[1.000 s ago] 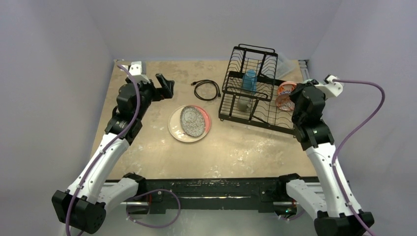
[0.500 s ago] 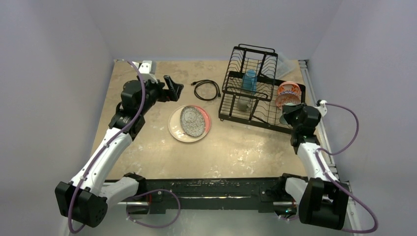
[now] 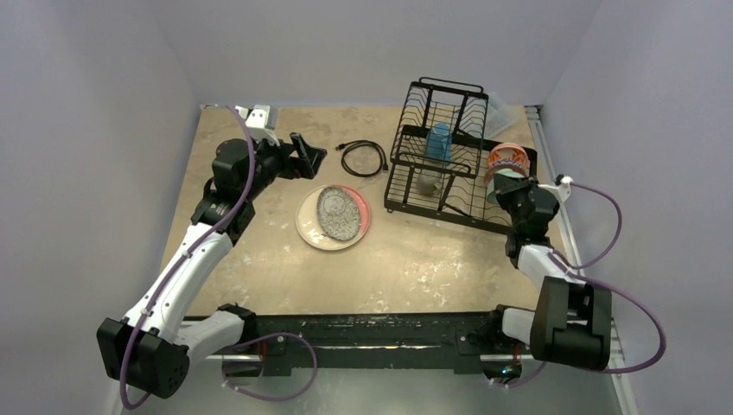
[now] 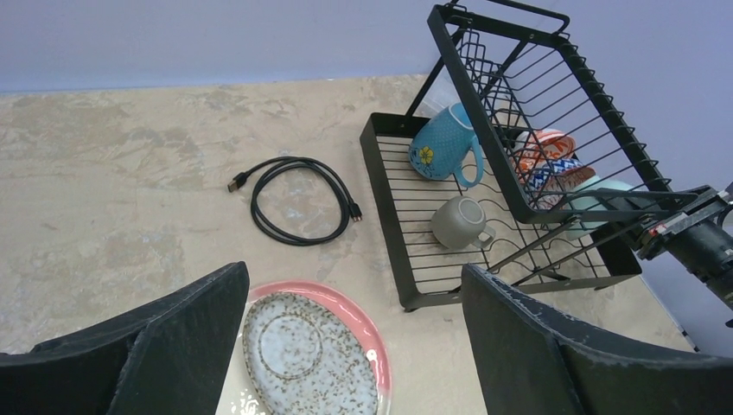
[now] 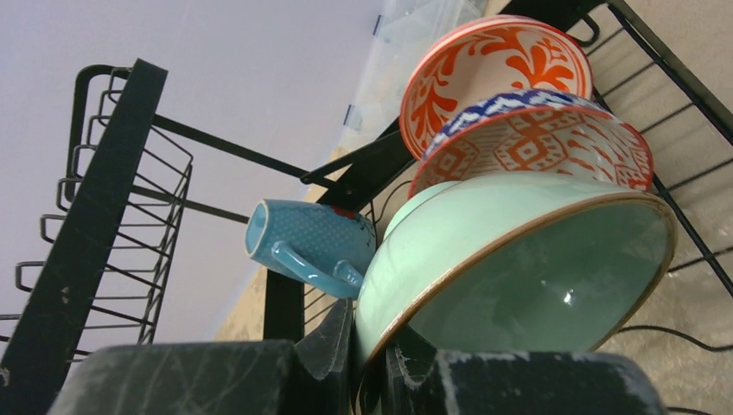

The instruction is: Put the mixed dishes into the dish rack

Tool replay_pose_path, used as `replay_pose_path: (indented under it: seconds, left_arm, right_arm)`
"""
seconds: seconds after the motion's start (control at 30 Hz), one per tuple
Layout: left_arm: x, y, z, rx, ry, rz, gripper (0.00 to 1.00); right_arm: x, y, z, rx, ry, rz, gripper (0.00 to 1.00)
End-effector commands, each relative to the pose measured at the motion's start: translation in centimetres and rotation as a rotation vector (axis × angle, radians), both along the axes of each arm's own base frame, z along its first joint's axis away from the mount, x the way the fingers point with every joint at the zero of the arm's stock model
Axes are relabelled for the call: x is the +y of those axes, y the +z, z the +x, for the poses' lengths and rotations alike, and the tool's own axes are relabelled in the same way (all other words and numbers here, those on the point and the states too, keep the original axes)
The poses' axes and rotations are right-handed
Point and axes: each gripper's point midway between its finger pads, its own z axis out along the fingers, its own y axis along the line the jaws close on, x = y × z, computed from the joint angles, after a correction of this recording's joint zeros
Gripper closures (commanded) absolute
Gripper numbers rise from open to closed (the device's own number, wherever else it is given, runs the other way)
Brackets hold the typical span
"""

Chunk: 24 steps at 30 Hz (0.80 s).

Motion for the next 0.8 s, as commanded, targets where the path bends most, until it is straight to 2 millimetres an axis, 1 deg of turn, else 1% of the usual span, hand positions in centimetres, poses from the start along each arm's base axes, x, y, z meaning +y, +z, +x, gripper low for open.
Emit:
replay_pose_path:
  seconds: [0.0,0.07,0.13,0.27,0.33,0.43,0.6,0.77]
  left_arm:
    - [-0.3,3.0,0.1,-0.073,-0.016,-0.037,0.09]
    - [-0.4,2.8,0.1,-0.067,-0.024,-0.037,0.09]
    - [-0.5,2.7,0.1,-0.064,-0.027,-0.038,0.09]
    - [-0.5,2.6,0.2,-0.057,-0.030,-0.043,0.10]
    - [-0.5,2.6,0.2,-0.058,-0.030,-0.045,0.10]
    - [-0.5,2.6,0.2,-0.056,-0.028,-0.045,0.10]
    - [-0.4,2.6,0.2,-0.056,-0.027,-0.048,0.10]
    - [-0.4,2.8,0.1,-0.056,-0.029,-0.055,0.10]
  right_arm:
    - [-1.4,4.7,0.4,-0.213,-0.090,0.029,1.00]
    - [-1.9,4.7,0.0,-0.237,-0.123,0.031,1.00]
    - [-2.3,4.3,-0.1,-0.233,-0.148,0.042,1.00]
    - [-2.8,2.8,-0.1,-0.194,-0.195,0.073,1.00]
    - [-2.6,2.2,0.1,-0.180,-0.199,0.078,1.00]
    - [-1.8,1.6,0.5,-0.169,-0.189,0.085,1.00]
    - [-0.9,0.5,0.7,-0.134,-0.226,0.089,1.00]
    - [-1.2,-1.5,0.1,-0.057,-0.309,0.108,1.00]
